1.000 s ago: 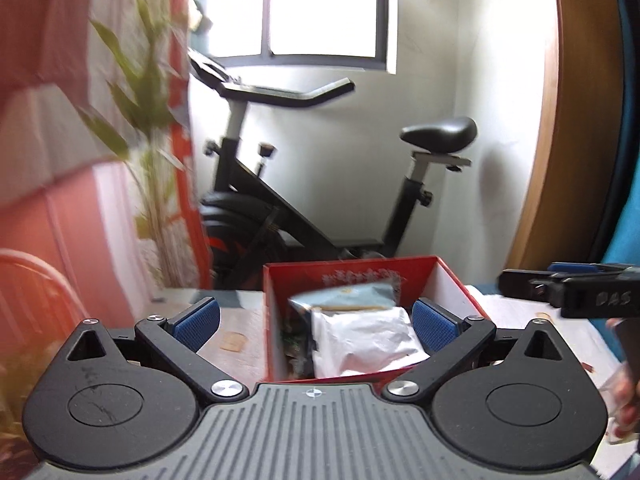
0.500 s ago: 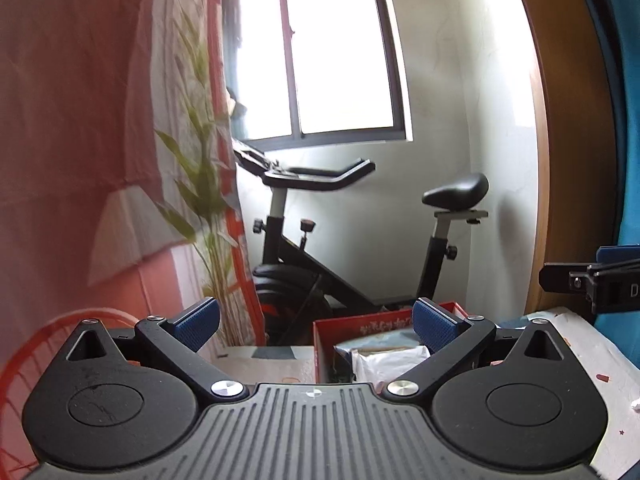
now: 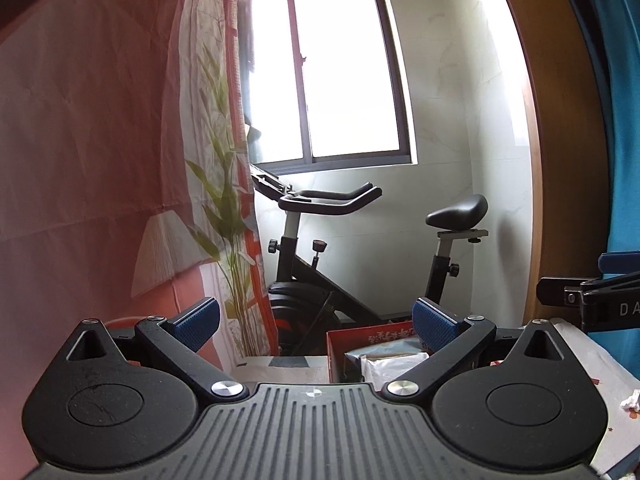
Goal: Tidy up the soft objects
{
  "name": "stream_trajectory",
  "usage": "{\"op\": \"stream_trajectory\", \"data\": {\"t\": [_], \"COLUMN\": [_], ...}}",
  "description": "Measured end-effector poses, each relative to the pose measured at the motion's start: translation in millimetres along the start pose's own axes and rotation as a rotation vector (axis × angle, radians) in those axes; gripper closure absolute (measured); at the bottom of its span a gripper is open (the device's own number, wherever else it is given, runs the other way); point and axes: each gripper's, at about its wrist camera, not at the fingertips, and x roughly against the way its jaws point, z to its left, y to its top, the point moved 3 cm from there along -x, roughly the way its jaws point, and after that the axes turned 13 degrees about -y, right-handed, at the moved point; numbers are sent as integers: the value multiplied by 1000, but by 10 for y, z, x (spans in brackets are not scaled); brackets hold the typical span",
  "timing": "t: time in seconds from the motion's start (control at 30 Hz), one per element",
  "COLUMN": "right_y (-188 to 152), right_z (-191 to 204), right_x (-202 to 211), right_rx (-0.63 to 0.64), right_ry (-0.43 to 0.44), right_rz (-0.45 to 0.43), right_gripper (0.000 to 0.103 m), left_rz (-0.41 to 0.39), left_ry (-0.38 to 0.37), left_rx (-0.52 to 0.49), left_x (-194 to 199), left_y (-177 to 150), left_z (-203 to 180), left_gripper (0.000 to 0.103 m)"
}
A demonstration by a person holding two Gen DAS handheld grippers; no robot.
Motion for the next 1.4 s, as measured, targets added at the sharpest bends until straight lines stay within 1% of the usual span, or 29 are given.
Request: {"op": "stream_trajectory", "data": {"t": [0.2, 0.53, 0.8, 0.97, 1.4], "right_y": [-40, -61, -72, -74, -74], "right_z": [-44, -88, -78, -66, -53], "right_x": [71, 230, 288, 294, 310], "right_rx": [-23, -24, -22, -23, -18], "right_ry": [-3, -13, -20, -22, -26], "right_rz": [3, -27, -38, -39, -38], "right_gripper": [0, 0, 0, 0, 0], "left_rz": [-7, -35, -41, -40, -46], "left_ry": [-6, 4, 10, 1, -9], "left_rx": [20, 50, 75, 100, 110], "left_x": [99, 247, 279, 263, 268], "left_y": [-53, -59, -76, -82, -91], "left_z": [-53, -24, 7, 28, 47], "left_gripper": [0, 0, 0, 0, 0]}}
